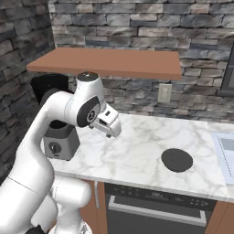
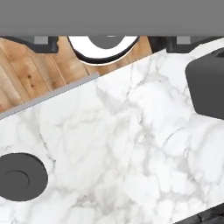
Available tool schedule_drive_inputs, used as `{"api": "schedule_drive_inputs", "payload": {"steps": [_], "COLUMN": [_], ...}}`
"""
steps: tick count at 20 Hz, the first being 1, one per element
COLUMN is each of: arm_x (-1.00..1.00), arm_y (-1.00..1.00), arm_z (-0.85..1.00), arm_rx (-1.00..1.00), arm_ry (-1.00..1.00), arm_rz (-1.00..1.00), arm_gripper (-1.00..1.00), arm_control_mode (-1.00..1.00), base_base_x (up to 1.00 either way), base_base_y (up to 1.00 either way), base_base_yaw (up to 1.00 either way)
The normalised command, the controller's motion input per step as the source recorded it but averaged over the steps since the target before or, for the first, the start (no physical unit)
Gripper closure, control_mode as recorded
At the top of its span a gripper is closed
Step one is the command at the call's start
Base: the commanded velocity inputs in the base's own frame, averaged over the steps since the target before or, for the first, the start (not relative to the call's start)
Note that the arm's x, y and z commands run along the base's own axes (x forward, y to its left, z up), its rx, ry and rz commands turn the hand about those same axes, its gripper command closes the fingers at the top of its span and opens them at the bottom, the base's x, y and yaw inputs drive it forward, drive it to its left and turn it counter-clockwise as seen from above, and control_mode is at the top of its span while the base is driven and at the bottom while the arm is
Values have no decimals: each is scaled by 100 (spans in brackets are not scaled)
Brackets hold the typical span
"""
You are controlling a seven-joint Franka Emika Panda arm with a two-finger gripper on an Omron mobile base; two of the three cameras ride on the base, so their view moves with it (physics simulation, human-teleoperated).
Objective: Close the lid blender by securely placing the lid on top.
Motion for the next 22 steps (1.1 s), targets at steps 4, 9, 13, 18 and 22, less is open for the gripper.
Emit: {"api": "schedule_drive_inputs", "payload": {"steps": [4, 9, 13, 18, 22], "arm_x": [1, 7, 0, 0, 19], "arm_y": [-100, -100, -99, -71, -39], "arm_z": [-48, -34, -25, -5, -2], "arm_rx": [19, 18, 15, 4, 0], "arm_ry": [19, 26, 8, 2, 3], "arm_rz": [-46, -50, -35, -16, -9], "arm_gripper": [-100, -100, -100, -100, -100], "arm_control_mode": [-100, -100, -100, -100, -100], "base_base_x": [0, 0, 0, 0, 0], "base_base_y": [0, 0, 0, 0, 0], "base_base_yaw": [0, 0, 0, 0, 0]}}
